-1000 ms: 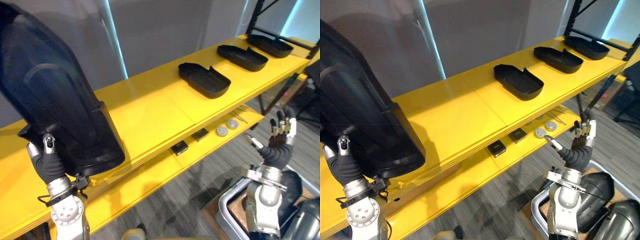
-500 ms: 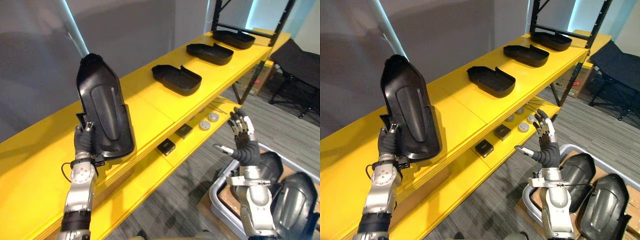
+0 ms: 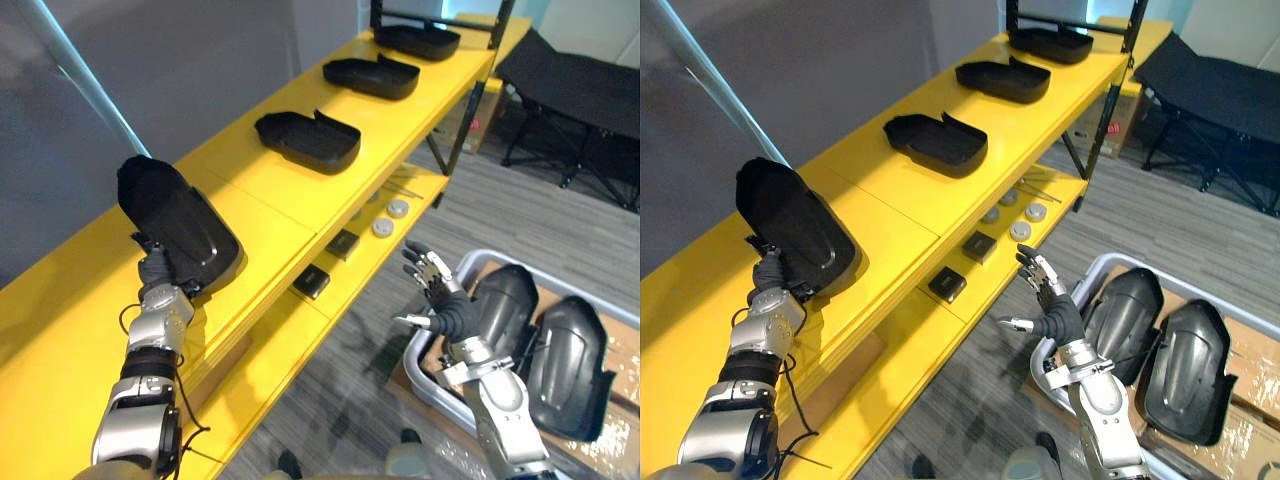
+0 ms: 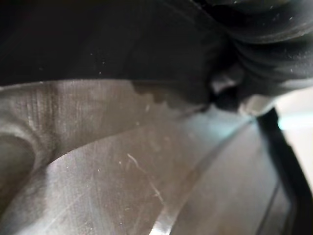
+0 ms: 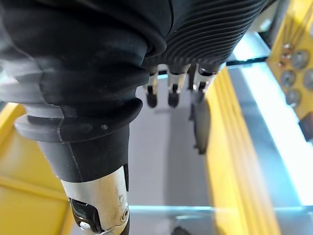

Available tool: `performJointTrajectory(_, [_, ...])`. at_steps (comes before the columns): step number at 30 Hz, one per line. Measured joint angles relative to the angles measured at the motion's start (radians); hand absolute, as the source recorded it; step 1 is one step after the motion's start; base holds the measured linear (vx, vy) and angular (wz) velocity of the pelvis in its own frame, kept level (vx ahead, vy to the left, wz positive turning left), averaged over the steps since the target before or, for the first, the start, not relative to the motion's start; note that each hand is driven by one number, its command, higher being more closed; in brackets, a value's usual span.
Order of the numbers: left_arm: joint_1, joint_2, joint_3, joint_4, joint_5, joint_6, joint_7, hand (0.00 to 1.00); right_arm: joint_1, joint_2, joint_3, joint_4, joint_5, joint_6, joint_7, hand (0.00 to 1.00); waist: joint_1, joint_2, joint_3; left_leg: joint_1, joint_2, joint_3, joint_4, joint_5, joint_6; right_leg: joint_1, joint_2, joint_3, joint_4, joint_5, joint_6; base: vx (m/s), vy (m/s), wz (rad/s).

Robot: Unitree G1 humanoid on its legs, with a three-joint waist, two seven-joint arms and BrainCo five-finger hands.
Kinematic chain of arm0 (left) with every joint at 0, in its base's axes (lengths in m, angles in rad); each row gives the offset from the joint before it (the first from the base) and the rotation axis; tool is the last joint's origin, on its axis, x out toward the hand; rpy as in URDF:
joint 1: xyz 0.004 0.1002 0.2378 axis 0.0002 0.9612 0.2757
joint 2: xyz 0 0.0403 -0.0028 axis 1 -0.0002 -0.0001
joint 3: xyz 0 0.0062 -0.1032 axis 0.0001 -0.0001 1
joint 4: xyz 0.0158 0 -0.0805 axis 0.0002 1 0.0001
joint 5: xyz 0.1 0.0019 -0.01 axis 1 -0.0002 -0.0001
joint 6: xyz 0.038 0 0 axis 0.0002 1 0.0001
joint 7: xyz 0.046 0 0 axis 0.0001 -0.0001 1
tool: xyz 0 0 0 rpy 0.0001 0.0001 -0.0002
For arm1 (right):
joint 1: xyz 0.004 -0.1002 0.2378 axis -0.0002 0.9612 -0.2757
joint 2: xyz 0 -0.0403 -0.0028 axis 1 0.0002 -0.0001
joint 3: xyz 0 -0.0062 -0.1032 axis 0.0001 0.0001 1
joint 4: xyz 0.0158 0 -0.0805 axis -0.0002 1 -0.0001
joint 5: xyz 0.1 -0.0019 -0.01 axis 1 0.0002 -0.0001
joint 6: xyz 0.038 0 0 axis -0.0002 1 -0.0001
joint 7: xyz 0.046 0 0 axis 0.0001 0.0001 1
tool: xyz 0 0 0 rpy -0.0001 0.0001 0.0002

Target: Walk over and take plastic housings, then place them on the shelf

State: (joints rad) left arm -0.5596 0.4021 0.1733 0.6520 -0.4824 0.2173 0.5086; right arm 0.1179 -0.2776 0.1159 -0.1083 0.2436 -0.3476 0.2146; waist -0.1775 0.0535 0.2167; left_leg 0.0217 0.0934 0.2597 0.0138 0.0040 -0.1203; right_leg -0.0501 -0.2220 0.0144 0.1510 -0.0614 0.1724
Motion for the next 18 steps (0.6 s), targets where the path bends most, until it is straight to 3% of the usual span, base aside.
performJointTrajectory(7, [-0.015, 0.027, -0.022, -0.001, -0.123, -0.001, 0.014, 1.0, 0.018, 0.0, 0.018, -0.043, 0.015, 0.02, -0.008, 0.0, -0.013, -0.001, 0.019, -0.008, 0.001, 0.007, 0.015, 0.0, 0.0, -0.016, 0.001, 0.014, 0.016, 0.0, 0.001, -0.02, -0.002, -0.04])
performJointTrajectory(12, [-0.028, 0.027, -0.037, -0.004, -0.139, -0.025, 0.042, 1.0, 0.018, 0.001, 0.024, -0.045, 0.024, 0.027, -0.026, 0.0, -0.021, 0.004, 0.055, -0.008, 0.001, 0.005, 0.02, -0.002, 0.001, -0.016, -0.001, 0.016, 0.02, 0.001, 0.003, -0.04, -0.001, 0.0])
performJointTrajectory(15, [-0.028, 0.027, -0.037, -0.003, -0.139, -0.029, 0.097, 1.0, 0.023, 0.0, 0.024, -0.045, 0.024, 0.03, -0.042, 0.0, -0.032, 0.011, 0.062, -0.008, 0.001, 0.01, 0.02, -0.002, 0.001, -0.019, -0.001, 0.02, 0.021, 0.001, 0.004, 0.0, -0.004, -0.02])
performJointTrajectory(16, [-0.029, 0.027, -0.037, -0.003, -0.139, -0.029, 0.112, 0.0, 0.031, 0.0, 0.024, -0.045, 0.024, 0.03, -0.042, 0.0, -0.033, 0.012, 0.062, -0.008, 0.002, 0.013, 0.02, -0.002, 0.001, -0.02, 0.0, 0.021, 0.019, 0.001, 0.004, 0.01, -0.006, -0.05])
performJointTrajectory(18, [-0.033, 0.027, -0.036, -0.003, -0.139, -0.029, 0.128, 0.0, 0.046, 0.0, 0.025, -0.046, 0.024, 0.03, -0.042, 0.0, -0.034, 0.011, 0.062, -0.008, 0.002, 0.015, 0.019, -0.002, 0.001, -0.021, 0.0, 0.023, 0.017, 0.002, 0.004, 0.01, -0.003, -0.02])
